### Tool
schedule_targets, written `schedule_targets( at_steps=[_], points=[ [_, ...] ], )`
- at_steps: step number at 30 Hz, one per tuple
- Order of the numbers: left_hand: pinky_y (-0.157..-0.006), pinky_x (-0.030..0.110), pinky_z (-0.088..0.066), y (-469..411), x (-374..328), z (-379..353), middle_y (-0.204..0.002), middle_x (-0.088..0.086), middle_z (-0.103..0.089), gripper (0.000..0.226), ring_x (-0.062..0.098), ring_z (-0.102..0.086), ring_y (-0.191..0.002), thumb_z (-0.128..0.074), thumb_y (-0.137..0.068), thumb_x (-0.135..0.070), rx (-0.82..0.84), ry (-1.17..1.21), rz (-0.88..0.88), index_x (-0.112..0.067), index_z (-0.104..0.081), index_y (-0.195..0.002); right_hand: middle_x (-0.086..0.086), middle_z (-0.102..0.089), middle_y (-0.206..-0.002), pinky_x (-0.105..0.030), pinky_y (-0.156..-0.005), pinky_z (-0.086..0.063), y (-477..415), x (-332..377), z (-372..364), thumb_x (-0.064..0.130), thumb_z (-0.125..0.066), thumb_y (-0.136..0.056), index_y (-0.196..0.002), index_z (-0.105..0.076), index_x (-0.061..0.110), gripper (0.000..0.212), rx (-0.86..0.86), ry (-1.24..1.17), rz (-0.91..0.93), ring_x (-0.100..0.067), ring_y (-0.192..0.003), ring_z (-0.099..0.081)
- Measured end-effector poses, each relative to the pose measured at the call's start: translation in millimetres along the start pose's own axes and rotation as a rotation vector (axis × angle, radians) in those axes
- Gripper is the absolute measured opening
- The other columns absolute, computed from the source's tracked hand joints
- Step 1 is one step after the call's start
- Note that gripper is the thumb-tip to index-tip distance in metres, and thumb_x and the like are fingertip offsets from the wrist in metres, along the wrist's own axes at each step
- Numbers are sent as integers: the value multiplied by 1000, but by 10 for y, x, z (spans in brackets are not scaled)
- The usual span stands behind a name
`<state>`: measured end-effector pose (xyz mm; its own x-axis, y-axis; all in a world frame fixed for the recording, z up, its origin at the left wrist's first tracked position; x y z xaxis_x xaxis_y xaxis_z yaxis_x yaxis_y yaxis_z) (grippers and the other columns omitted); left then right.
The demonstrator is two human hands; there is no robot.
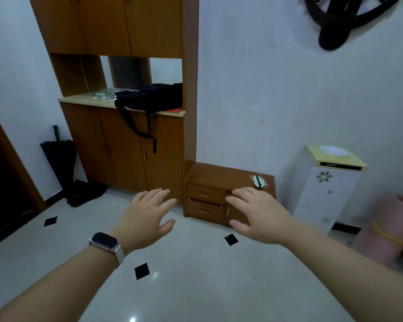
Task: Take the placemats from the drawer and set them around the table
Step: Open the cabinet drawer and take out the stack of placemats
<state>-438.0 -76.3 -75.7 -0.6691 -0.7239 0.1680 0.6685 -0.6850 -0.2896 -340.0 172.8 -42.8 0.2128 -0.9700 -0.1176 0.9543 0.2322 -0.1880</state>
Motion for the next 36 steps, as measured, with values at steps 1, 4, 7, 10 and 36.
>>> schedule_targets(
  at_steps=[1, 4, 7, 10, 36],
  points=[
    [-104, 46, -39, -83, 44, -51, -137, 4, -56, 53, 24, -50, -128, -36, -90, -55, -9, 14, -7, -26, -60, -128, 4, -43, -147, -36, -109, -32, -104, -50, -54, 60, -35, -90, -144, -40, 28, 63, 0, -6, -6, -18, -136, -35],
    [-105, 45, -40, -329, 176, -287, -135, 4, -57, 47, 23, -52, -126, -37, -92, -50, -19, 49, -31, -26, -61, -125, 5, -40, -148, -35, -111, -30, -420, -191, -294, 59, -35, -92, -145, -38, 29, 61, 16, -33, -20, -17, -137, -33],
    [-106, 45, -40, -607, 327, -629, -135, 3, -57, 47, 23, -52, -126, -37, -92, -50, 13, 60, -43, -27, -60, -126, 4, -42, -148, -35, -111, -31, -746, -341, -643, 58, -33, -92, -144, -39, 27, 62, 51, -75, -20, -18, -137, -34],
    [-105, 45, -40, -932, 537, -964, -135, 3, -58, 47, 24, -53, -125, -41, -91, -53, 37, 38, -19, -28, -59, -126, 4, -38, -150, -36, -113, -28, -1149, -548, -1025, 58, -33, -93, -146, -37, 28, 61, 72, -126, -17, -17, -139, -31],
    [-97, 39, -45, -4088, 2082, -2729, -131, 4, -59, 49, 26, -55, -121, -47, -88, -53, 85, 140, -122, -25, -61, -125, 7, -31, -153, -35, -115, -19, -4252, -2442, -2458, 58, -34, -96, -146, -33, 31, 57, 200, -207, -93, -13, -141, -24]
  ],
)
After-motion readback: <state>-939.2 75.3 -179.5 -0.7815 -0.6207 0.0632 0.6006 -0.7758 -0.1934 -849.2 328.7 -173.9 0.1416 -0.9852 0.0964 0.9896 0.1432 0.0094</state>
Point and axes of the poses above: each hand's wrist, its own y-axis away from the middle knuckle, its own z-axis out of the back of the hand, x = y × z, the point moved 5 cm from there along -y, towards the middle knuckle
